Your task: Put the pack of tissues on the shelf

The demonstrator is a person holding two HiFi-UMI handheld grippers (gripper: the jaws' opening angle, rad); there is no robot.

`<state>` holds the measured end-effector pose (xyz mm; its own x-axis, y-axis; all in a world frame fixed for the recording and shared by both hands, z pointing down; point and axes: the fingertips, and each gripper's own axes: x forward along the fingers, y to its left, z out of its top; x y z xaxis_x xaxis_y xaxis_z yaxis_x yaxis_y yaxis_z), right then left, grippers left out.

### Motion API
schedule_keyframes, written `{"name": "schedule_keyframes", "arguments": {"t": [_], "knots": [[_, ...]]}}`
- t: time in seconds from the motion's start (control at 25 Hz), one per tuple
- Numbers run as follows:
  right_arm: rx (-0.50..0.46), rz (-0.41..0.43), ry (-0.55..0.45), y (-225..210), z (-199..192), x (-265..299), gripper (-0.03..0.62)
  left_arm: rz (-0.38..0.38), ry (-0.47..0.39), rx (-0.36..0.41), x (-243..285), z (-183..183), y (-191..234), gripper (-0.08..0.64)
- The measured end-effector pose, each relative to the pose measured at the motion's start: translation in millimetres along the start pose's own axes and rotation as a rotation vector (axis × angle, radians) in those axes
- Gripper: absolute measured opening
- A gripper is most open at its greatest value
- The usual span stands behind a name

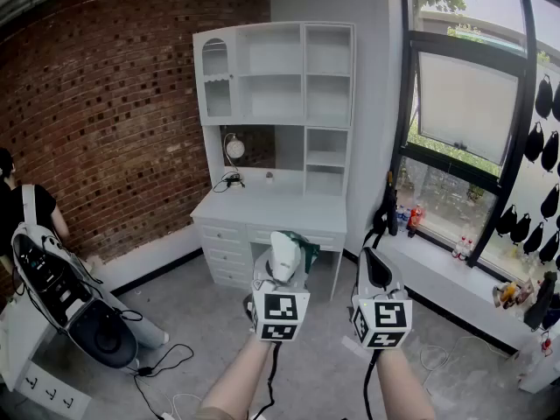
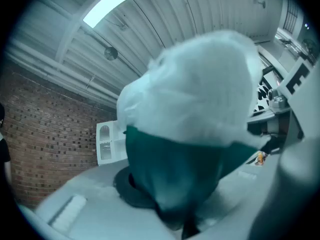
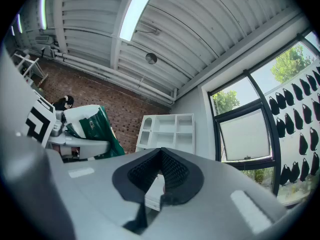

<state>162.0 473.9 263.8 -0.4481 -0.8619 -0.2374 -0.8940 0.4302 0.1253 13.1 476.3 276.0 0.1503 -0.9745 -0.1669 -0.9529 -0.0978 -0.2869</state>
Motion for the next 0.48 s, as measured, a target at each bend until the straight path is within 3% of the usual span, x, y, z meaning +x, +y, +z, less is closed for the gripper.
{"name": "schedule_keyframes", "arguments": {"t": [0.48], "knots": [[-0.011,0.001,0.000,-5.5,-2.6,-6.0,-0.002,-0.002,0.004,-0.013,2.4,-3.2,-6.4,0.110]]}}
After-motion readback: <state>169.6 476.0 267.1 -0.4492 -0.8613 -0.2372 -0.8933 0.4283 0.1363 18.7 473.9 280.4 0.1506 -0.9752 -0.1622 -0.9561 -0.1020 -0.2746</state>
